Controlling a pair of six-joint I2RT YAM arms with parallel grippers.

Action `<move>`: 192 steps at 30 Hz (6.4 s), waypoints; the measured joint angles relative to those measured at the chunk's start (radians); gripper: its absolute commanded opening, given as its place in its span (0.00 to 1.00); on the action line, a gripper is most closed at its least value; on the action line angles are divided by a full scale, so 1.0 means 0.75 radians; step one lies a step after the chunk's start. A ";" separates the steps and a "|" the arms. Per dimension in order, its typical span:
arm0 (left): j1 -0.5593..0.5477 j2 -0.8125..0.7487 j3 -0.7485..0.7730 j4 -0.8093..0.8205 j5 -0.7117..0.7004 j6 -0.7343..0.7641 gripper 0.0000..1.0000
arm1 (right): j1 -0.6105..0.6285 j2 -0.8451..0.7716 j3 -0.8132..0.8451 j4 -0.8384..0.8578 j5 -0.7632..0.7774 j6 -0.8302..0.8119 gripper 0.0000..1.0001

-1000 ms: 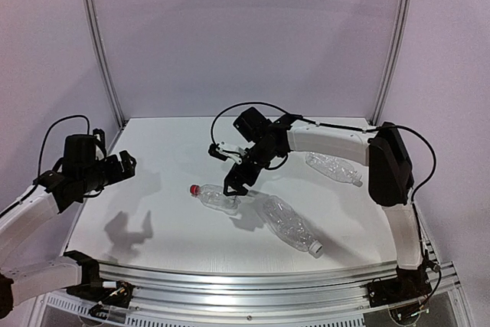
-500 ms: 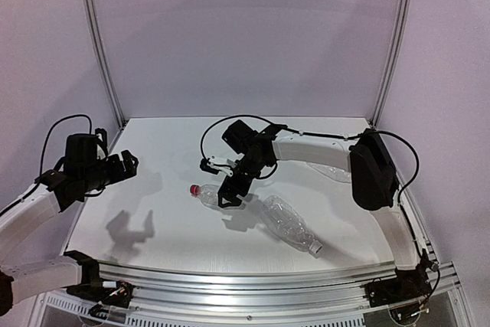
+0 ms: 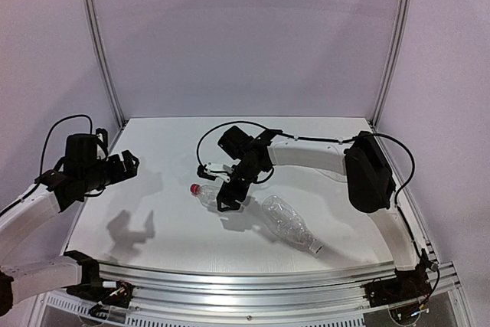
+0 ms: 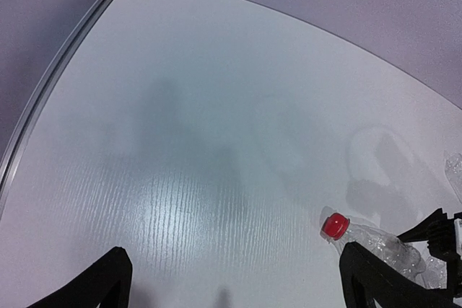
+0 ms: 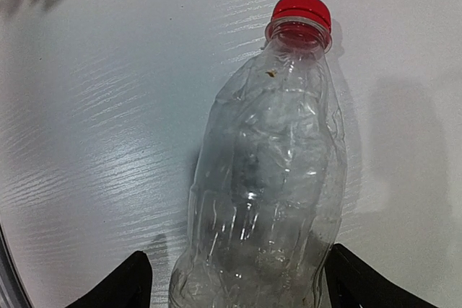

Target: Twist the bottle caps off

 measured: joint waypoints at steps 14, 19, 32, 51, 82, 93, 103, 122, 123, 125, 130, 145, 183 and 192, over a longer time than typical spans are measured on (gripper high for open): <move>-0.001 -0.004 -0.007 0.010 0.004 0.000 0.99 | 0.002 0.000 -0.028 0.086 0.022 -0.012 0.45; 0.000 -0.004 -0.008 0.010 0.007 0.001 0.99 | 0.002 0.000 -0.051 0.138 0.018 -0.012 0.28; 0.000 -0.010 -0.032 0.050 0.045 0.001 0.99 | 0.003 -0.130 -0.304 0.334 0.051 0.024 0.00; -0.076 -0.007 -0.106 0.372 0.364 -0.039 0.99 | 0.039 -0.739 -1.059 0.910 0.282 0.351 0.00; -0.498 0.042 0.033 0.731 0.822 -0.251 0.89 | 0.248 -1.215 -1.699 1.606 0.179 0.614 0.00; -0.567 0.066 0.008 0.824 0.870 -0.281 0.82 | 0.313 -1.325 -1.853 1.833 0.156 0.634 0.00; -0.649 0.213 0.009 0.964 0.948 -0.338 0.71 | 0.397 -1.329 -1.868 1.911 0.168 0.551 0.00; -0.712 0.204 0.056 0.918 0.913 -0.281 0.09 | 0.398 -1.318 -1.874 1.945 0.200 0.536 0.00; -0.713 0.204 0.060 0.911 0.907 -0.280 0.09 | 0.398 -1.315 -1.874 1.946 0.201 0.536 0.00; -0.719 0.204 0.074 0.881 0.889 -0.277 0.09 | 0.398 -1.311 -1.874 1.952 0.213 0.536 0.00; -0.775 0.215 0.155 0.727 0.734 -0.271 0.16 | 0.420 -1.295 -1.857 1.924 0.355 0.535 0.00; -0.935 0.296 0.283 0.366 0.109 -0.431 0.26 | 0.577 -1.056 -1.652 1.704 1.026 0.410 0.00; -0.862 -0.091 0.003 0.779 0.771 -0.031 0.74 | 0.552 -1.261 -1.817 1.922 0.235 0.413 0.00; -0.891 -0.048 0.026 0.764 0.778 0.019 0.62 | 0.534 -1.261 -1.817 1.922 0.256 0.446 0.00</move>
